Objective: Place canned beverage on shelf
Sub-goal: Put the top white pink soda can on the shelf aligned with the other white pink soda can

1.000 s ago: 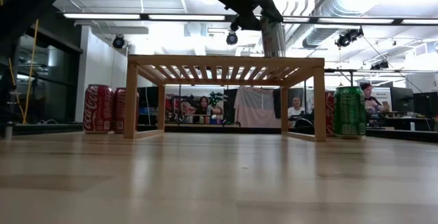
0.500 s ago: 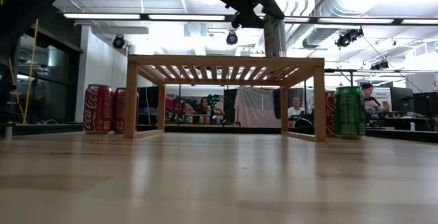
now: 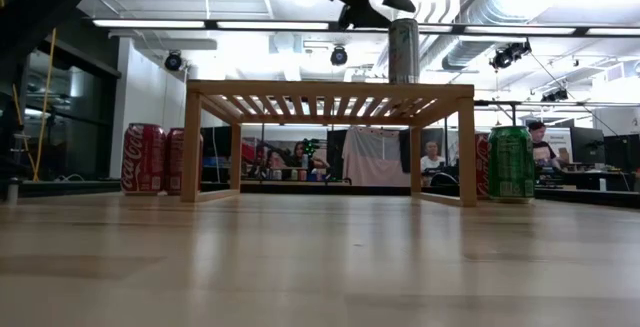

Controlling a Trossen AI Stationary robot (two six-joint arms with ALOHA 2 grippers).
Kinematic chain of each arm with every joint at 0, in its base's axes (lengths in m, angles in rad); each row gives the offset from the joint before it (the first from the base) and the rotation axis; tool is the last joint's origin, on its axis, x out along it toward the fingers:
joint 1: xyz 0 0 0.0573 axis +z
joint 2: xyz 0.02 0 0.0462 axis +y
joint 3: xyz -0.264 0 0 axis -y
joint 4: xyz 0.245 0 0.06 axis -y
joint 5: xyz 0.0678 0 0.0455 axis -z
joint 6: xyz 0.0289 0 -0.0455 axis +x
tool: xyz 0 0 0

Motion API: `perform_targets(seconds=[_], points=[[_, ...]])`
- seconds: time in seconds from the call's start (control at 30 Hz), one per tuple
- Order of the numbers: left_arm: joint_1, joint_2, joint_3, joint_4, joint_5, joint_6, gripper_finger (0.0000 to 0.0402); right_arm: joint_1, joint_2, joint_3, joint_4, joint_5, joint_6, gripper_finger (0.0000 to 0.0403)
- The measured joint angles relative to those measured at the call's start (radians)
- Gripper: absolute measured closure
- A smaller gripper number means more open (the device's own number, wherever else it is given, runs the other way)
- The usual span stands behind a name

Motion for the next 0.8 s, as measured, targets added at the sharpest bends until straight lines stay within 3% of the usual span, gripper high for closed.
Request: perform_targets(seconds=[0.27,0.5,0.8], points=[[0.012,-0.012,0.076,-0.086,-0.002,0.084,0.0068,0.000,0.000,0.000,0.000,0.000,0.004,0.0073],[0.056,-0.120,0.093,-0.206,0.002,0.060,0.0068,0.000,0.001,0.000,-0.019,-0.008,0.022,0.0073],[0.127,-0.228,0.093,-0.297,0.277,-0.061,0.0069,0.000,0.001,0.000,-0.025,-0.009,0.022,0.0073]])
